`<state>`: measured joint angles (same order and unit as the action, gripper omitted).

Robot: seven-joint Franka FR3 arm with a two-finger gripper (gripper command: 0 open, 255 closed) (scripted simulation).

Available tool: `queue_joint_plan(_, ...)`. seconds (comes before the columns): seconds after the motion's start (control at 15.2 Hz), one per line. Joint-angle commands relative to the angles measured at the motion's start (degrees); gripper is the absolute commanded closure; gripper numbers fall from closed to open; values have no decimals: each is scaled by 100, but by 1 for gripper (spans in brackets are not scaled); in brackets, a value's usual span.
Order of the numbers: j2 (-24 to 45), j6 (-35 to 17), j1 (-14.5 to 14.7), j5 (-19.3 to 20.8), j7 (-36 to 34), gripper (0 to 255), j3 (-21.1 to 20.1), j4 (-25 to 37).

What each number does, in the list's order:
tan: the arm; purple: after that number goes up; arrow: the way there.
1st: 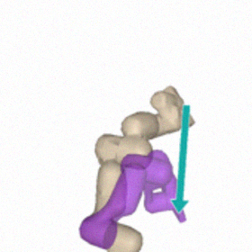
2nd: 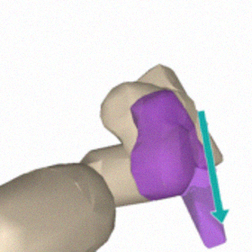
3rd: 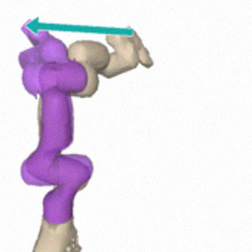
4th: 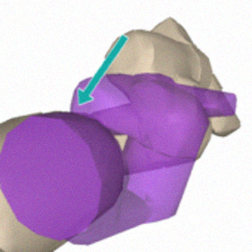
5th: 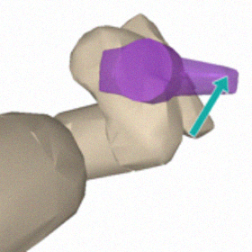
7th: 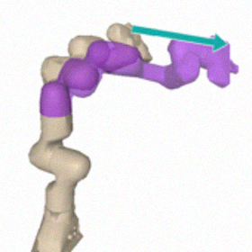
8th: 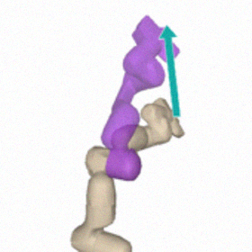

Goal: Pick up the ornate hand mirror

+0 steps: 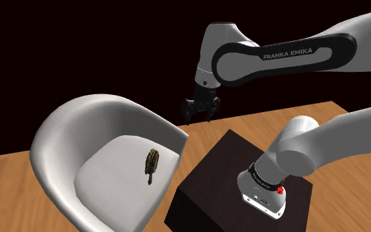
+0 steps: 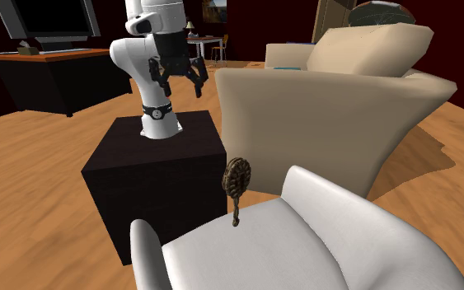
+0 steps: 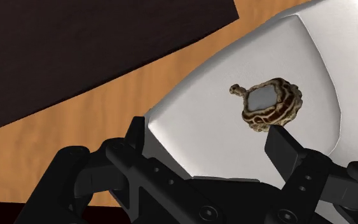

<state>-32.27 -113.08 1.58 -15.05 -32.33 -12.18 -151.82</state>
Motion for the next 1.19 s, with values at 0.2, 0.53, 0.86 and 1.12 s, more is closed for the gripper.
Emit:
queue_joint_plan(0.2,846,-1131,150,-633,-577,0,-355,-140)
queue_joint_plan(0.53,1963,-2288,288,-1203,-1004,0,-647,-2)
queue_joint_plan(0.86,3210,-3367,428,-1708,-1325,0,-864,389)
queue_joint_plan(1.12,4062,-4017,520,-2004,-1429,0,-956,741)
